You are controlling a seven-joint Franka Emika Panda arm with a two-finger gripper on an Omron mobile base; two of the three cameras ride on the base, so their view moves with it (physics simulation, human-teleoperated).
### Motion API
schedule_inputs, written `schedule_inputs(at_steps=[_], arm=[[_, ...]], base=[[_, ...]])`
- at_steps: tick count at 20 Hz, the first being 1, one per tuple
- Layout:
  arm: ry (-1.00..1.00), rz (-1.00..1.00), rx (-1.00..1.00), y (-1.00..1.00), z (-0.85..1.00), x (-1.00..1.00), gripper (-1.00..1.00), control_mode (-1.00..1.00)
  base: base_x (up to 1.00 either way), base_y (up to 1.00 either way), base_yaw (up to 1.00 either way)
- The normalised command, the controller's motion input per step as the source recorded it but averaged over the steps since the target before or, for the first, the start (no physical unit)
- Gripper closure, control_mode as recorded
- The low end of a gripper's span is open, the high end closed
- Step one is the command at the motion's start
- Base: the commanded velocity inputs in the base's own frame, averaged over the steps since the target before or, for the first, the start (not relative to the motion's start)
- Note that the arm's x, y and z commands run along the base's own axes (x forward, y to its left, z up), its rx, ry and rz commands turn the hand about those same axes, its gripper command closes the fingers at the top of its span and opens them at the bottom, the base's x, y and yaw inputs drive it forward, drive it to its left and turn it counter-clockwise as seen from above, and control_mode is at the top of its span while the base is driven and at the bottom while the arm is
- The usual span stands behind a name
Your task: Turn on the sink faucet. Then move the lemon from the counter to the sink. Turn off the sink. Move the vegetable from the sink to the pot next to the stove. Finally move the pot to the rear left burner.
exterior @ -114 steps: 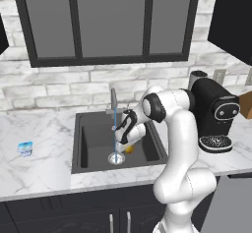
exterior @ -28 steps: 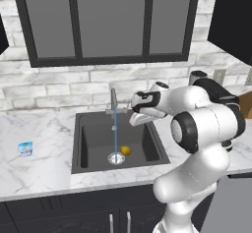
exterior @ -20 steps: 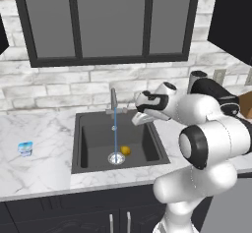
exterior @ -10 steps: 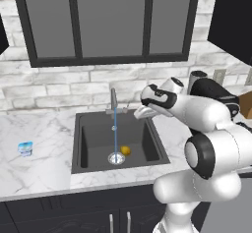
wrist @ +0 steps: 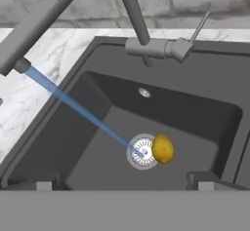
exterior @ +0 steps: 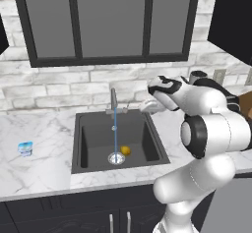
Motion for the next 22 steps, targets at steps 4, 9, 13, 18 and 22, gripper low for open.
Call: schedule_inputs(at_steps=[4, 9, 13, 18, 22], arm=[[0.00, 0.00, 0.11, -0.06, 0.00, 0.19, -1.00, -1.00], [-0.01, 0.01, 0.06, 0.00, 0.00, 0.05, -1.00, -1.00], [-0.02, 0.02, 0.04, 0.01, 0.00, 0.06, -1.00, -1.00], [-0.08, 0.00, 0.02, 0.03, 0.00, 0.15, -1.00, -1.00], [-0.11, 0.00, 0.00, 0.03, 0.00, 0.20, -1.00, -1.00]], base=[[0.00, 0.00, 0.00], [0.00, 0.00, 0.00], [0.00, 0.00, 0.00], [0.00, 0.00, 0.00], [0.00, 0.00, 0.00]])
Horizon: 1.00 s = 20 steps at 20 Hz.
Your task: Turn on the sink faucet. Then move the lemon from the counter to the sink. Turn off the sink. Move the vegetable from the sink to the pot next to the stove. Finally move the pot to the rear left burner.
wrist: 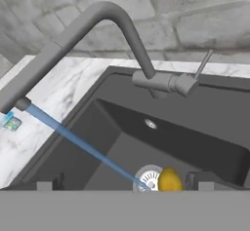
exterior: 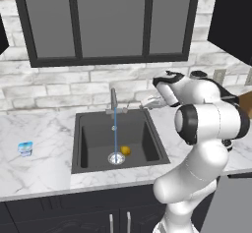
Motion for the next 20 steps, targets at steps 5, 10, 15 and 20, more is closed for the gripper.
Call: schedule_inputs(at_steps=[5, 10, 15, 20], arm=[[-0.07, 0.00, -0.02, 0.23, -0.19, 0.24, -1.00, -1.00], [0.00, 0.00, -0.06, 0.20, -0.24, 0.33, -1.00, -1.00], [-0.01, 0.02, -0.01, 0.02, -0.21, 0.35, -1.00, -1.00], [-0.08, 0.06, 0.00, 0.00, -0.21, 0.21, -1.00, -1.00]], base=[[0.00, 0.00, 0.00], [0.00, 0.00, 0.00], [0.00, 0.00, 0.00], [0.00, 0.00, 0.00]])
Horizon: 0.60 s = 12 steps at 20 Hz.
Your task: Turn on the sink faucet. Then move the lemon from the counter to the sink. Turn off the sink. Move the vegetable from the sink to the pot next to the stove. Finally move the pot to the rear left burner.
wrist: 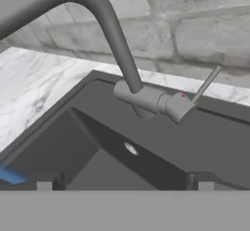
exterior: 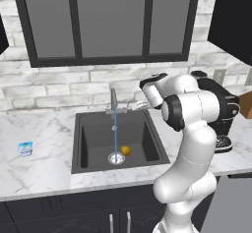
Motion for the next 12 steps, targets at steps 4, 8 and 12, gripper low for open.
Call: schedule_inputs(at_steps=[4, 8, 12], arm=[[-0.10, 0.06, 0.00, 0.00, -0.22, 0.14, -1.00, -1.00], [-0.08, 0.06, 0.00, 0.00, -0.16, 0.14, -1.00, -1.00], [-0.11, 0.08, 0.00, -0.01, -0.08, 0.13, -1.00, -1.00]], base=[[0.00, 0.00, 0.00], [0.00, 0.00, 0.00], [0.00, 0.00, 0.00]])
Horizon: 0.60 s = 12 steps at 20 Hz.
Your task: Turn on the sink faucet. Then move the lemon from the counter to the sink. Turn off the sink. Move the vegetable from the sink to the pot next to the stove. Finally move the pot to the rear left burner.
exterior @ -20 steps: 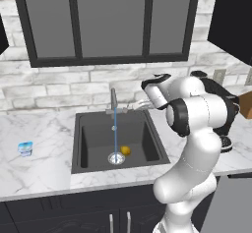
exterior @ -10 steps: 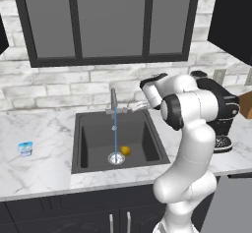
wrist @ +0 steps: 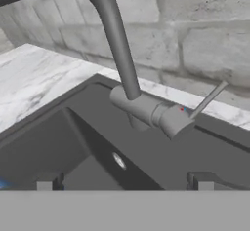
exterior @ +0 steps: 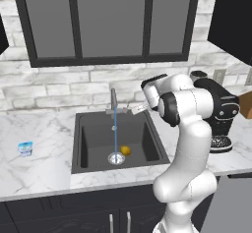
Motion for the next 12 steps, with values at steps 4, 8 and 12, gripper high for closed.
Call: schedule_inputs(at_steps=[4, 8, 12], arm=[[-0.10, 0.09, 0.00, -0.02, 0.00, 0.08, -1.00, -1.00], [-0.11, 0.11, 0.00, -0.04, -0.01, 0.07, -1.00, -1.00], [-0.10, 0.12, 0.00, -0.02, 0.00, 0.07, -1.00, -1.00]], base=[[0.00, 0.00, 0.00], [0.00, 0.00, 0.00], [0.00, 0.00, 0.00]])
